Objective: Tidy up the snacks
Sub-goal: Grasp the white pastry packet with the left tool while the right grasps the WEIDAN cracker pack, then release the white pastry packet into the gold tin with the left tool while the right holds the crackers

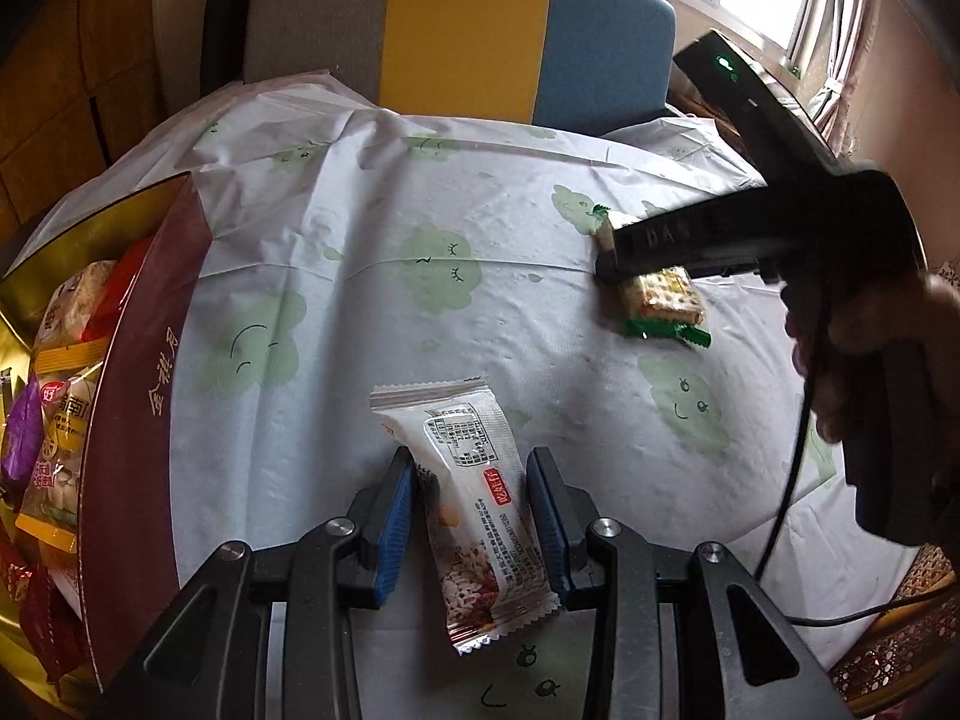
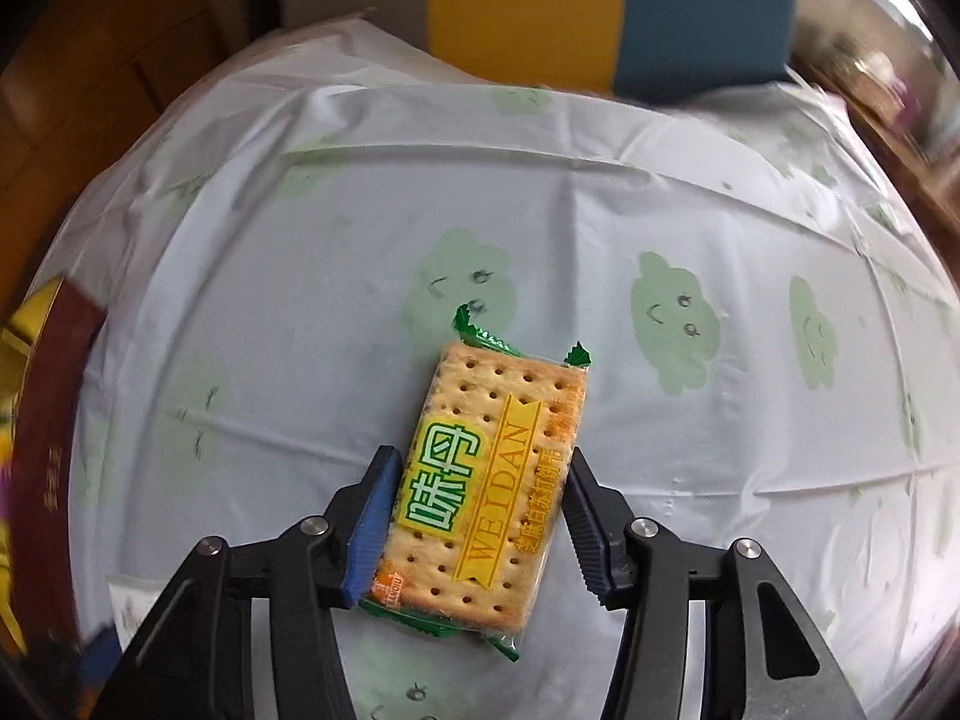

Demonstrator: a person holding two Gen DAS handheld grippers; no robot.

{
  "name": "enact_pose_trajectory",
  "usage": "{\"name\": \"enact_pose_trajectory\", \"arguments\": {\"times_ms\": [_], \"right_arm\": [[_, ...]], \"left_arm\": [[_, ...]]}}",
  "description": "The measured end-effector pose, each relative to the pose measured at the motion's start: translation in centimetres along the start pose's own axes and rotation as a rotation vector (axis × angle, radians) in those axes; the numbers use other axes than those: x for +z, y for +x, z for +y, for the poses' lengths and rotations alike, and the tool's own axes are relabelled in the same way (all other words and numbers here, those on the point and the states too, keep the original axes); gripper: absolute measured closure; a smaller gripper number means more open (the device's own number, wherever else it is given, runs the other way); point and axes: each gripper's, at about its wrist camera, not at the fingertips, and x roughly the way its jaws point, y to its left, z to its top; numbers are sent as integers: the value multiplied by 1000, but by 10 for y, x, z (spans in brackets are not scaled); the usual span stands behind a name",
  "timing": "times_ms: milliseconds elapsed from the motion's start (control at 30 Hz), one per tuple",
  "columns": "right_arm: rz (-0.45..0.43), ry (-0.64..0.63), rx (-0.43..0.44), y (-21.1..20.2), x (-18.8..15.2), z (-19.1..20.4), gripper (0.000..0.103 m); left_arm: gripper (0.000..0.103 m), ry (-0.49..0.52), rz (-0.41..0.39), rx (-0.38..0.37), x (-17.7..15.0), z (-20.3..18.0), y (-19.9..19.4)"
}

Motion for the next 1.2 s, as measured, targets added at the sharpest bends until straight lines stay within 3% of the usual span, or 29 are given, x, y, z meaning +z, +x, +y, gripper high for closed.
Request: {"name": "enact_pose_trajectory", "arguments": {"times_ms": [233, 300, 400, 533, 633, 733, 1000, 1200], "right_arm": [[-45, -26, -8, -3, -15, -5, 50], [-57, -28, -10, -2, -12, -3, 50], [-73, -29, -10, -2, -12, -1, 50], [-96, -31, -13, -4, -17, -1, 50], [-102, -24, -10, -4, -17, -2, 49], [-101, -22, -3, -4, -17, -2, 49], [-124, -25, 25, -5, -21, -6, 49], [-140, -26, 43, -5, -23, -8, 49]], "left_arm": [[66, -1, 7, 20, 2, 0, -4], [68, 0, 6, 31, 3, 2, -7], [81, 0, -18, 45, 5, 5, -19], [82, 15, -40, 72, 9, 9, -30], [82, -20, 26, 1, 8, 15, -22], [71, -80, 51, -49, 6, 22, -23], [52, -114, 90, -60, -1, 28, -23], [43, 43, 111, 8, 1, 2, -11]]}}
